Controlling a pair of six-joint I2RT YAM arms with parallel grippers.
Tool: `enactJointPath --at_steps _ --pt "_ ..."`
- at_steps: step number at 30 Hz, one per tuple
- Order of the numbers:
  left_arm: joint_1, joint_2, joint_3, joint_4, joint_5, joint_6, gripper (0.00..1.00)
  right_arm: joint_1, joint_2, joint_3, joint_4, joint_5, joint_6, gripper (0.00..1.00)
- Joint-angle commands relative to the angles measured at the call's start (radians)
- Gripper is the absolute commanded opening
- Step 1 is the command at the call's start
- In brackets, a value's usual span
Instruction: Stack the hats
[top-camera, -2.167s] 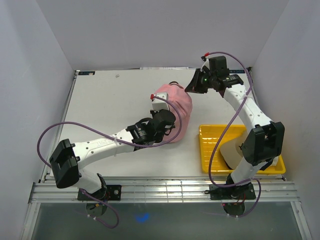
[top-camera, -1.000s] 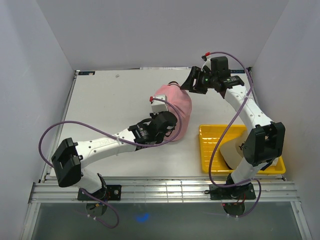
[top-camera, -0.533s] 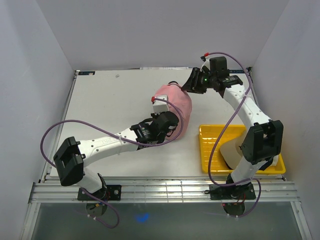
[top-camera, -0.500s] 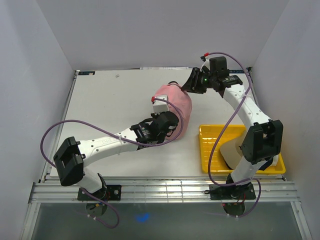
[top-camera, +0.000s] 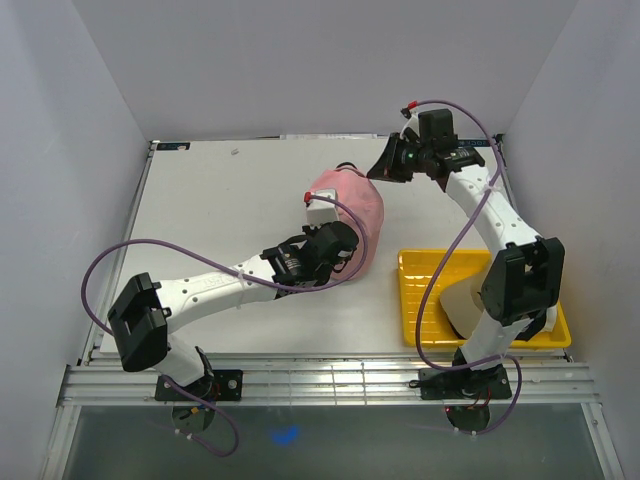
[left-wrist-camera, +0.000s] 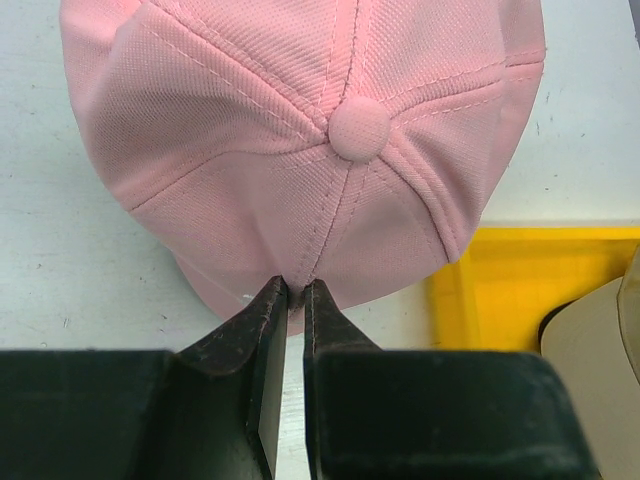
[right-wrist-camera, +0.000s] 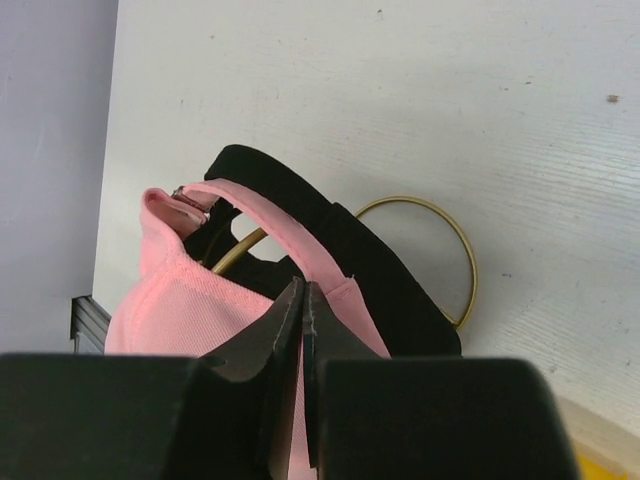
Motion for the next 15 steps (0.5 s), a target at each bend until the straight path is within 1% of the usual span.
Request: enactJointPath --at_steps 1,4,6,7,8,9,11,15 --pt "0.003 0.0 0.034 -0.023 0.01 0.01 0.2 -0.006 0.02 0.053 0.003 0.026 -0.023 0.08" --pt "0.003 -0.004 0.031 -0.024 0.01 0.008 0.2 -0.007 0.033 0.068 -0.02 0.054 -0.037 0.08" --pt "0.003 -0.008 0.026 -0.026 0.01 0.006 0.2 -0.009 0.037 0.072 -0.018 0.039 -0.04 0.09" --pt "0.003 -0.011 0.025 -0.026 0.009 0.006 0.2 -0.009 0.036 0.075 -0.017 0.037 -0.04 0.13" --pt "0.003 -0.011 0.025 -0.027 0.009 0.006 0.2 -0.009 0.034 0.076 -0.012 0.036 -0.04 0.28" --pt "0.003 -0.011 0.025 -0.026 0.009 0.006 0.2 -0.009 0.033 0.081 -0.014 0.037 -0.037 0.36" --pt "0.003 -0.009 0.026 -0.027 0.01 0.006 0.2 -0.009 0.036 0.102 -0.018 0.039 -0.037 0.47" --pt "0.003 -0.011 0.031 -0.029 0.012 0.006 0.2 -0.009 0.048 0.136 -0.041 0.037 -0.04 0.51"
